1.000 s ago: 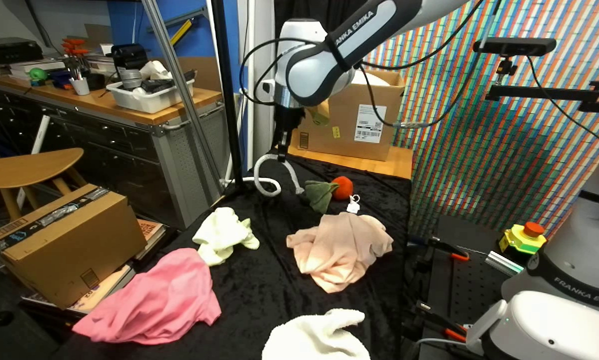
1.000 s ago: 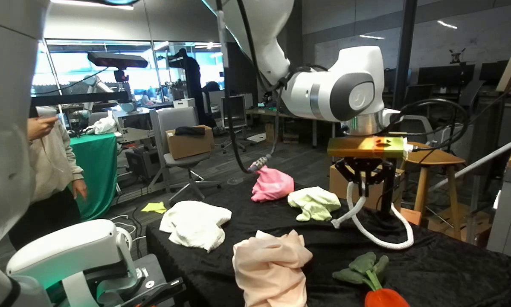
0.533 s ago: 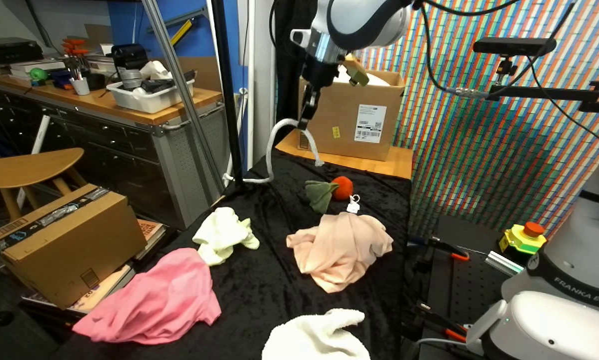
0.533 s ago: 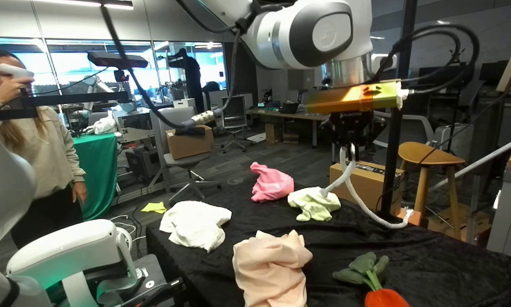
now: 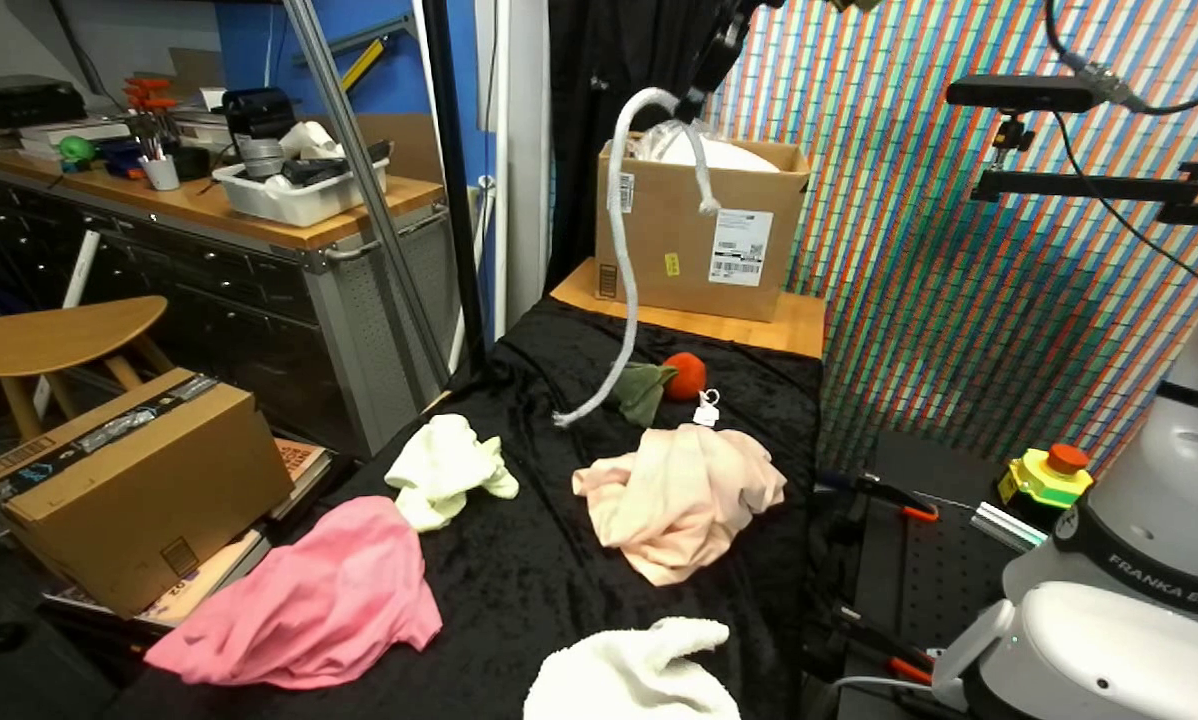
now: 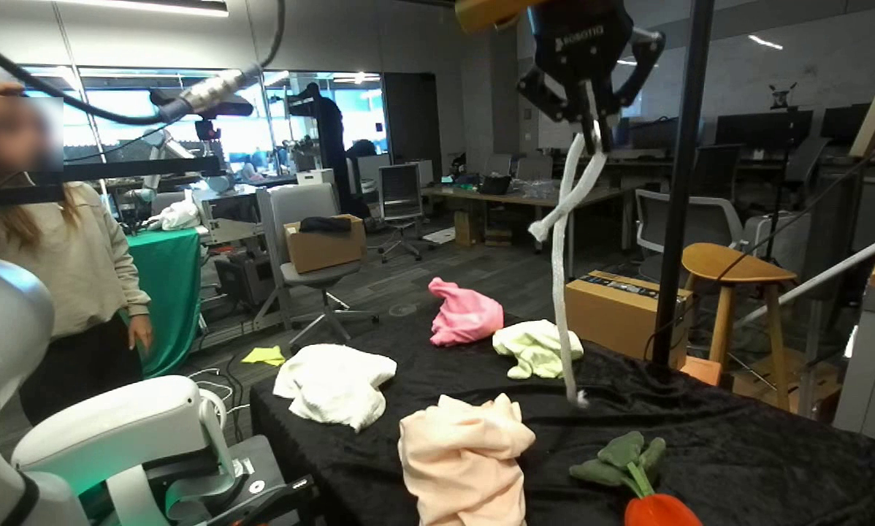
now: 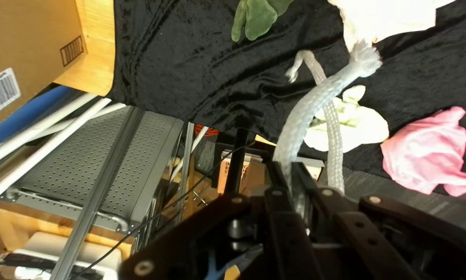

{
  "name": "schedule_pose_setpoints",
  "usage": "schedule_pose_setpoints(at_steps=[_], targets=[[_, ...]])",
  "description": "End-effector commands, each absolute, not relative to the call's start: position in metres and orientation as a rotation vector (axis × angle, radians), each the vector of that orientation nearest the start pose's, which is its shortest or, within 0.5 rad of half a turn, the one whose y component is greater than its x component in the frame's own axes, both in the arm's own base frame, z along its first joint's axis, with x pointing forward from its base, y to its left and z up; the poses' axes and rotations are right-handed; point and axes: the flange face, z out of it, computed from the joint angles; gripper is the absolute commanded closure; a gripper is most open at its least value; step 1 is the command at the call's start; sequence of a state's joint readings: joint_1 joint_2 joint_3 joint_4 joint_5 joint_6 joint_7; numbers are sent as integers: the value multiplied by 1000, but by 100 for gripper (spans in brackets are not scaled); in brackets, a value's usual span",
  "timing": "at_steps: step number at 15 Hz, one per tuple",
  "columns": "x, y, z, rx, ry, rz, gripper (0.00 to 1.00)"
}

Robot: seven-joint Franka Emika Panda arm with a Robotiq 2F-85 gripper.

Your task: Pile the things on the table on top of the peach shirt

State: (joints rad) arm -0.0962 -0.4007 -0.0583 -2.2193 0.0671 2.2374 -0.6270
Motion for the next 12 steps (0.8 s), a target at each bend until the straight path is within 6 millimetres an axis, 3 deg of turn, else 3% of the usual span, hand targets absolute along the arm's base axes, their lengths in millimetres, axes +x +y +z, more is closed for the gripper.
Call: schedule_pose_setpoints(at_steps=[1, 5, 7, 9, 12], targets=[[412, -76, 633, -3045, -634, -772, 96], [377, -72, 669, -3033, -618, -841, 96], [372, -69, 669, -3032, -614, -844, 96], [374, -66, 658, -3041, -620, -809, 96], [382, -60, 618, -3057, -665, -683, 96]])
